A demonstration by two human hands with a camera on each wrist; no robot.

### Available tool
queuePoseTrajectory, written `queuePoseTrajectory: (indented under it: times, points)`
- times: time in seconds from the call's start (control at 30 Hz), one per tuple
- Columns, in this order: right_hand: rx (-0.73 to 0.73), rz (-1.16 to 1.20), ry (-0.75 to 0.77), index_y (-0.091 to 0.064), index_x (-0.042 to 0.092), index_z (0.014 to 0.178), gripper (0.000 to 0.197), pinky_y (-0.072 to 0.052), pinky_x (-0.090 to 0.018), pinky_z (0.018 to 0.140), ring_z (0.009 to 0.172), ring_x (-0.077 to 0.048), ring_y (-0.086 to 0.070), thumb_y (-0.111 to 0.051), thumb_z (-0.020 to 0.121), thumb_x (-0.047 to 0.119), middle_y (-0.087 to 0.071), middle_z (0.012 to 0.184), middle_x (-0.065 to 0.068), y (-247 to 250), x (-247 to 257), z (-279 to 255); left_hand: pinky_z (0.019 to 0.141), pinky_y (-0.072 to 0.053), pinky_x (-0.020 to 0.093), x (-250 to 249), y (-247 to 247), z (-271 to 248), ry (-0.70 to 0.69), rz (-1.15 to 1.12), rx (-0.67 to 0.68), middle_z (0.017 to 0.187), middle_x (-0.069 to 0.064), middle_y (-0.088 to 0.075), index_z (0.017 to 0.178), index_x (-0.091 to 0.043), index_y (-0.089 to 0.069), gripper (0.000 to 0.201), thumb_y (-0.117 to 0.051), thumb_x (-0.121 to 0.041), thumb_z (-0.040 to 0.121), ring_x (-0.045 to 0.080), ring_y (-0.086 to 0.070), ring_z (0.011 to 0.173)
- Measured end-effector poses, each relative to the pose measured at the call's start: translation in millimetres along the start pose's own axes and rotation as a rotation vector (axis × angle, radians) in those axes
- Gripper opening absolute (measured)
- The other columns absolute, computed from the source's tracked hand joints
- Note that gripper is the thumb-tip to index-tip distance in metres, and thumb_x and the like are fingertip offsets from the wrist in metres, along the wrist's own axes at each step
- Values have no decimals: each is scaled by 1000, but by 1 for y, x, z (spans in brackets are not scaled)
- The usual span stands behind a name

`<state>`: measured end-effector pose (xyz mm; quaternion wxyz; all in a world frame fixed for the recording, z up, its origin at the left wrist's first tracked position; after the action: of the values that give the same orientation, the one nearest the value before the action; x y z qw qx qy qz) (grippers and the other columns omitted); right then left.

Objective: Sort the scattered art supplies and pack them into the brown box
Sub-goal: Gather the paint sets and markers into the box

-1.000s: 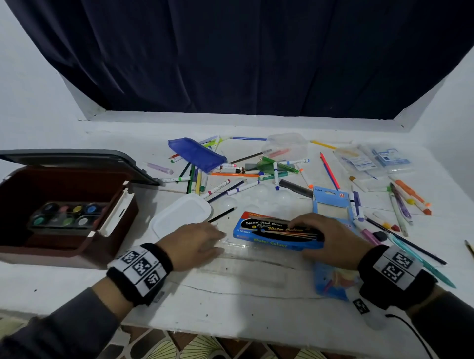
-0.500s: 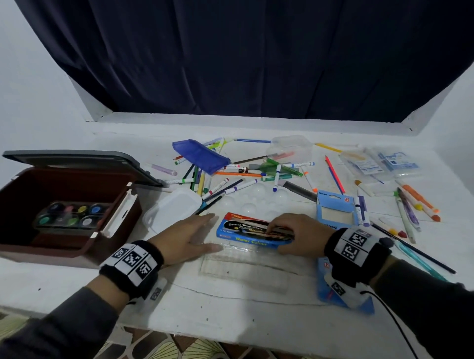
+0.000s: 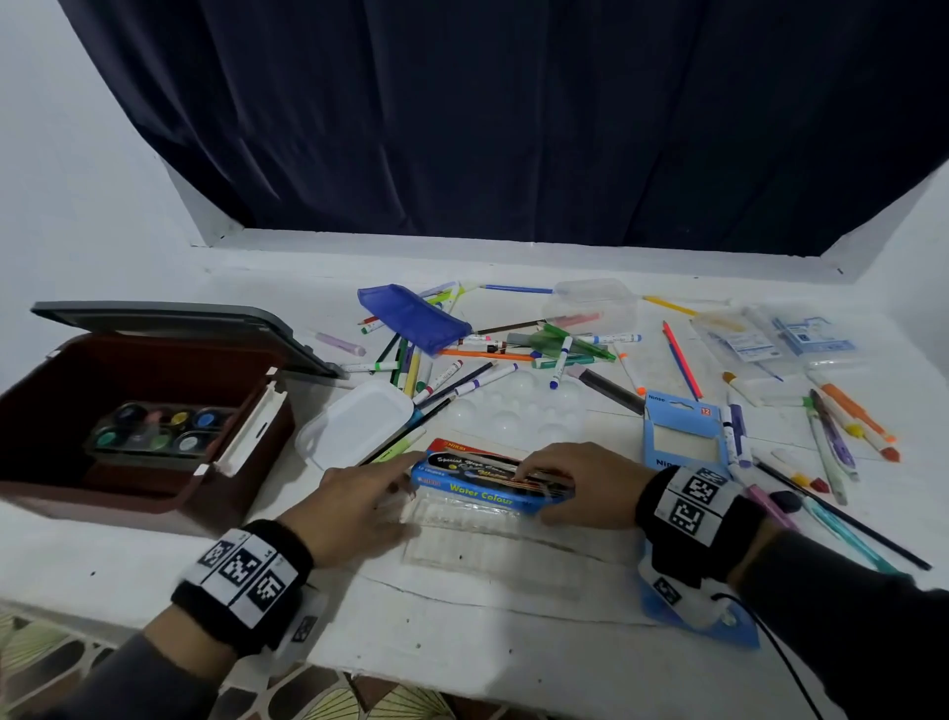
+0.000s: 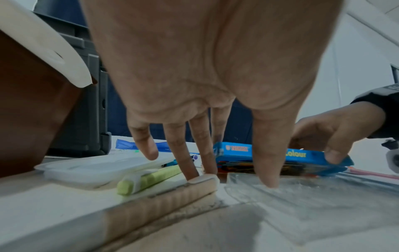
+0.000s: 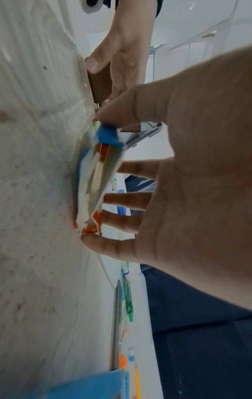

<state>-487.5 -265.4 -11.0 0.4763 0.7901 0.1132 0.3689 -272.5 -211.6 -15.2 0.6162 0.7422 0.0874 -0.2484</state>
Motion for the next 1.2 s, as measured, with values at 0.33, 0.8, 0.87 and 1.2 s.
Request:
queuePoseTrajectory:
  times: [0.33, 0.8, 0.87, 1.2]
  points:
    - [-107, -118, -23, -52, 33, 135, 53, -39, -34, 101, 116, -20, -45, -68, 86, 47, -50, 130, 3, 4, -11, 11, 107, -40, 44, 6, -8, -7, 28, -46, -14, 120, -30, -52, 140, -60, -27, 78, -72, -56, 76, -3, -51, 116]
    - [-108, -50, -32, -60, 31, 130, 47, -39, -35, 105, 125, -20, -44, -67, 85, 17, -48, 136, 2, 0, -7, -3, 108, -21, 38, -37, -12, 4, -37, 222, 15, 162, -19, -17, 151, -45, -27, 68, -53, -62, 91, 6, -16, 146]
    - [-159, -42, -30, -58, 31, 131, 44, -39, -35, 104, 123, -17, -45, -67, 88, 30, -50, 132, 4, 3, -6, -10, 102, -22, 38, -40, -16, 7, -43, 270, 46, 158, -17, -25, 150, -43, -32, 66, -47, -64, 89, 7, -20, 144]
    - [-134, -233, -104, -45, 33, 138, 50, -39, -42, 106, 133, -20, -33, -60, 91, 33, -33, 148, 1, -14, -11, -31, 90, -22, 37, -48, -24, 15, -44, 386, 66, 147, -14, -37, 143, -42, -42, 60, -42, -61, 86, 12, -31, 136]
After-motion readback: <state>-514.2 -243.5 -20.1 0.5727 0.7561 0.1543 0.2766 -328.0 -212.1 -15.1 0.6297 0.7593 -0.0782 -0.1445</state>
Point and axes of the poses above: each hand's wrist, its own z-axis towards the middle knuckle, its own y-axis out of the back of the hand, x = y × z, the point moved 10 cm from there along z, towards the middle knuckle
